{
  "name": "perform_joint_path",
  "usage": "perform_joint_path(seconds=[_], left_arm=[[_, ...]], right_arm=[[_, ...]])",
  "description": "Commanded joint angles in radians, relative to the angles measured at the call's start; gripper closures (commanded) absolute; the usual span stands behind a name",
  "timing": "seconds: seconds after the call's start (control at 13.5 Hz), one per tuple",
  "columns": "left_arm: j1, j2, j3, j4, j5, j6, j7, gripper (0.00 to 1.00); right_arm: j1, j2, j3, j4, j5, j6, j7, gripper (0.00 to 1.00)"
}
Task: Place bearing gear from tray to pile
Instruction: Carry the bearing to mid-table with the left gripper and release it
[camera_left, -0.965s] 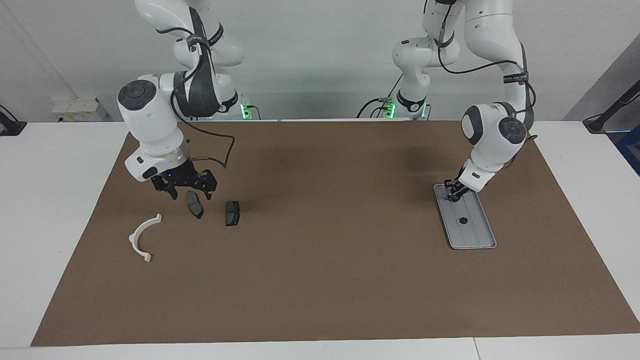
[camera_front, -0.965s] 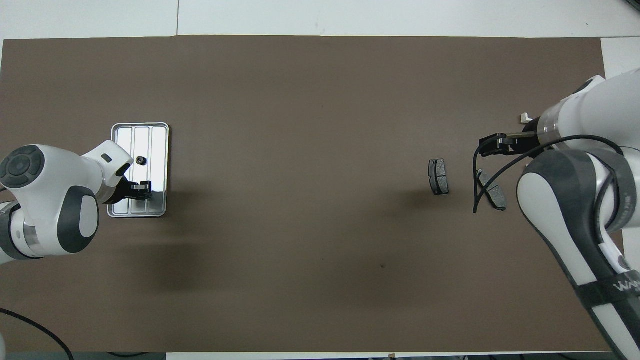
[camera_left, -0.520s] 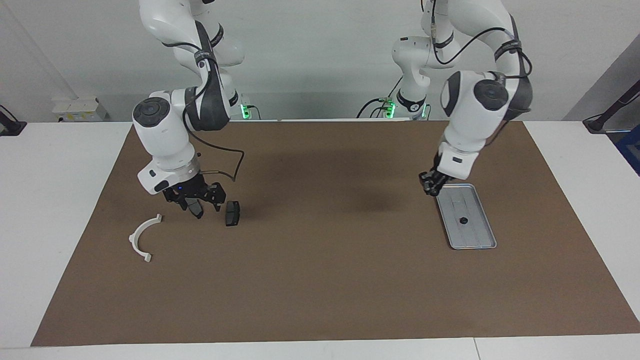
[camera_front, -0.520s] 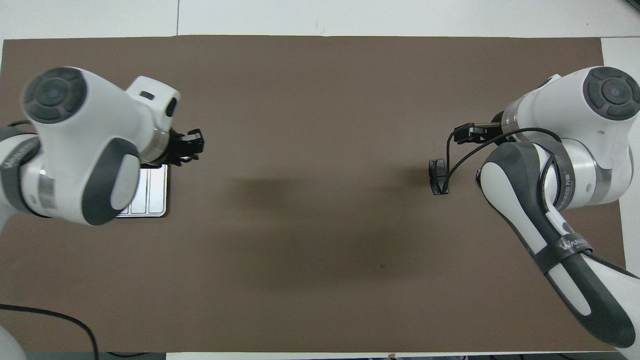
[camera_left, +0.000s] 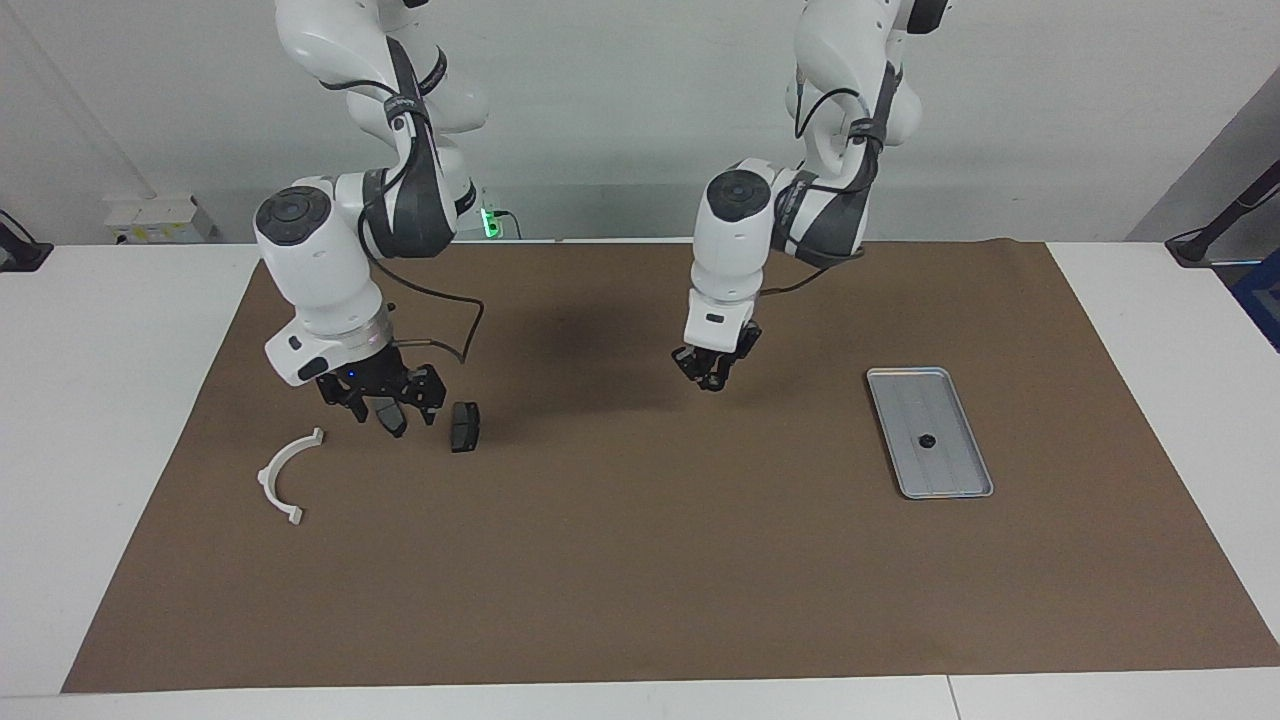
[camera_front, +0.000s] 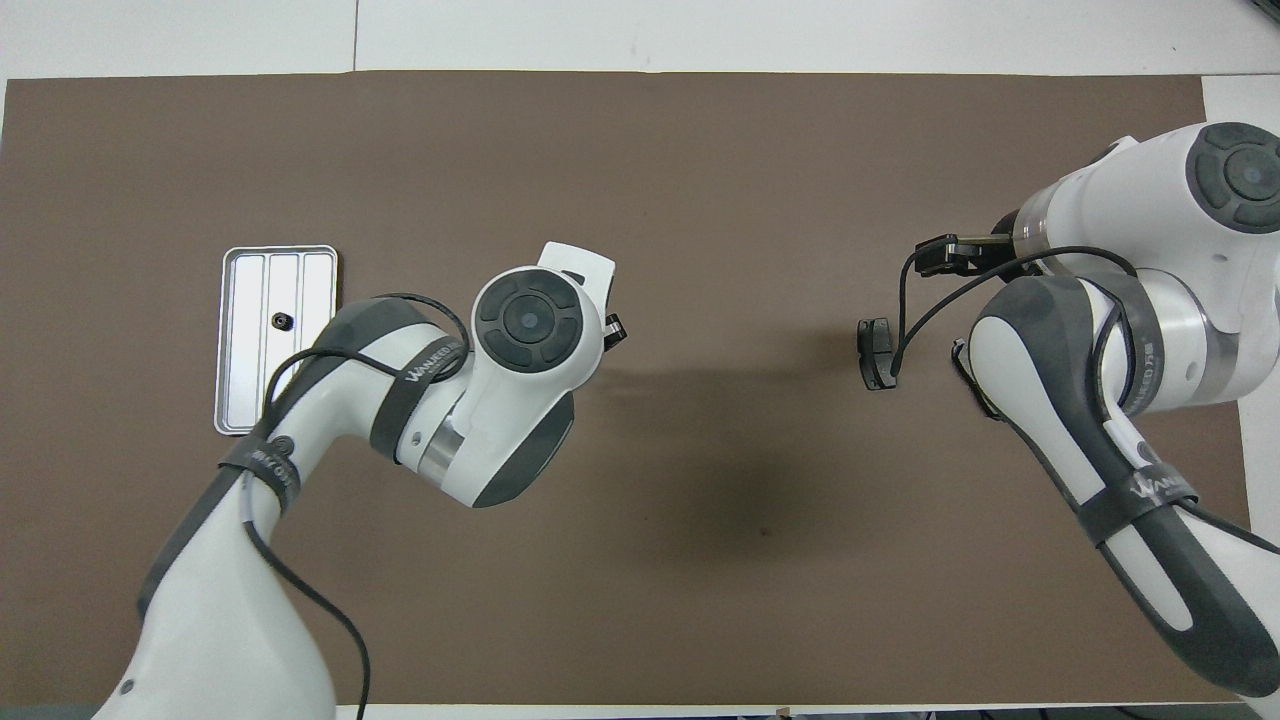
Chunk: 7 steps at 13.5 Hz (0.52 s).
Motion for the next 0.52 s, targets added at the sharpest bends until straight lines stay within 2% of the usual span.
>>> perform_joint_path(seconds=[0.0, 0.45], left_arm=[[-0.037, 0.081, 0.021, 0.008, 0.028, 0.082, -0.058, 1.0], [-0.04, 0.079, 0.019, -0.047, 0.029, 0.166, -0.067, 1.0]], right_arm=[[-0.009, 0.005, 0.005, 0.009, -0.011, 0.003, 0.008, 0.0], [-0.006, 0.005, 0.005, 0.009, -0.011, 0.003, 0.009, 0.0]])
